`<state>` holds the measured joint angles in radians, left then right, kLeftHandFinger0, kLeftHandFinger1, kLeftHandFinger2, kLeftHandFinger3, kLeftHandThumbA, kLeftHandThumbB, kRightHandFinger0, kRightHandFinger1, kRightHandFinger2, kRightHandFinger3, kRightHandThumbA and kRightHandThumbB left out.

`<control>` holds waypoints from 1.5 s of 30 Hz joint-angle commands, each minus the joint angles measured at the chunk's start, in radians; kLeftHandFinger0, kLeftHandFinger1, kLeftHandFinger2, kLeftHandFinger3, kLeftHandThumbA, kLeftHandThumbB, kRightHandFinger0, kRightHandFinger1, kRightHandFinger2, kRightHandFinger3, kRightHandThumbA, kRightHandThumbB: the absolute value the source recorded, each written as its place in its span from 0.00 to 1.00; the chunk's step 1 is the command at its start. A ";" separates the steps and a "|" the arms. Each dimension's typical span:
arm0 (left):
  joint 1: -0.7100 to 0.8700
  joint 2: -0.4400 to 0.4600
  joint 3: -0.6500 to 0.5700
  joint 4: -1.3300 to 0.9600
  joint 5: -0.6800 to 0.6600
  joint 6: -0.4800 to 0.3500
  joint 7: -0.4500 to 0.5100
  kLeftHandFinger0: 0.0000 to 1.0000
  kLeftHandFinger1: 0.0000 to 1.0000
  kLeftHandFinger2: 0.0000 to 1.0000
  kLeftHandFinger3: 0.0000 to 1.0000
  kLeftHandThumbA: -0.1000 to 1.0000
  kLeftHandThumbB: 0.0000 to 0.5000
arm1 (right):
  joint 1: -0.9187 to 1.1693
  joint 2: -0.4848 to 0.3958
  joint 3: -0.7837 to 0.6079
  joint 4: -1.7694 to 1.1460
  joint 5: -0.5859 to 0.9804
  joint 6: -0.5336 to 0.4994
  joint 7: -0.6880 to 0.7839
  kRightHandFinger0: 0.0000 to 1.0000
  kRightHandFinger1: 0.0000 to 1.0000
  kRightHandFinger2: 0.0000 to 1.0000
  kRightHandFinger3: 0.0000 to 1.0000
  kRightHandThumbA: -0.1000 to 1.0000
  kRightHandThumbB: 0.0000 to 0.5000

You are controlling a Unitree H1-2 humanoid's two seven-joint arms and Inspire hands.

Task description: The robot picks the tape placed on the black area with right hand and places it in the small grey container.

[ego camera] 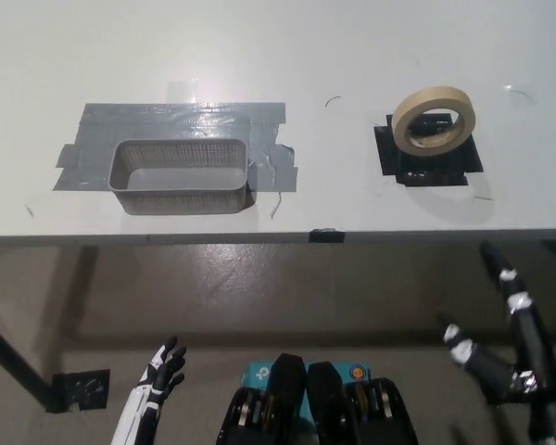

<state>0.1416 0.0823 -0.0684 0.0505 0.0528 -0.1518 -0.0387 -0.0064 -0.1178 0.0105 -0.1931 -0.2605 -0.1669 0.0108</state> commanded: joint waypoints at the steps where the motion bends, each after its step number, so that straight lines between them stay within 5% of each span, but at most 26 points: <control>1: -0.002 0.008 0.004 -0.009 0.003 -0.045 -0.005 1.00 1.00 1.00 1.00 1.00 0.20 | -0.223 -0.103 -0.049 -0.214 -0.357 0.173 0.019 1.00 1.00 1.00 1.00 0.72 0.83; 3: -0.002 0.008 0.005 -0.008 0.010 -0.047 0.001 1.00 1.00 1.00 1.00 1.00 0.23 | -0.303 -0.138 -0.034 -0.175 -0.380 0.200 0.036 1.00 1.00 1.00 1.00 0.81 0.87; 7: 0.008 0.009 0.007 -0.018 0.003 -0.045 -0.002 1.00 1.00 1.00 1.00 1.00 0.26 | -0.407 -0.178 0.018 -0.107 -0.467 0.280 0.083 1.00 1.00 1.00 1.00 1.00 0.79; 14: 0.009 0.020 0.017 -0.035 -0.014 -0.034 -0.011 1.00 1.00 1.00 1.00 1.00 0.28 | -0.597 -0.211 0.123 0.128 -0.553 0.357 0.101 1.00 1.00 1.00 1.00 1.00 0.66; 22: 0.004 0.020 0.021 -0.027 -0.010 -0.042 -0.010 1.00 1.00 1.00 1.00 1.00 0.30 | -0.740 -0.212 0.224 0.313 -0.602 0.461 0.140 1.00 1.00 1.00 1.00 1.00 0.77; 45: 0.005 0.021 0.021 -0.027 -0.022 -0.045 -0.018 1.00 1.00 1.00 1.00 1.00 0.31 | -1.028 -0.212 0.439 0.840 -0.642 0.470 0.138 1.00 1.00 1.00 1.00 1.00 0.99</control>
<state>0.1436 0.0953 -0.0488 0.0481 0.0461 -0.1534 -0.0393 -0.9522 -0.3216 0.4300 0.6152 -0.8756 0.2918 0.1455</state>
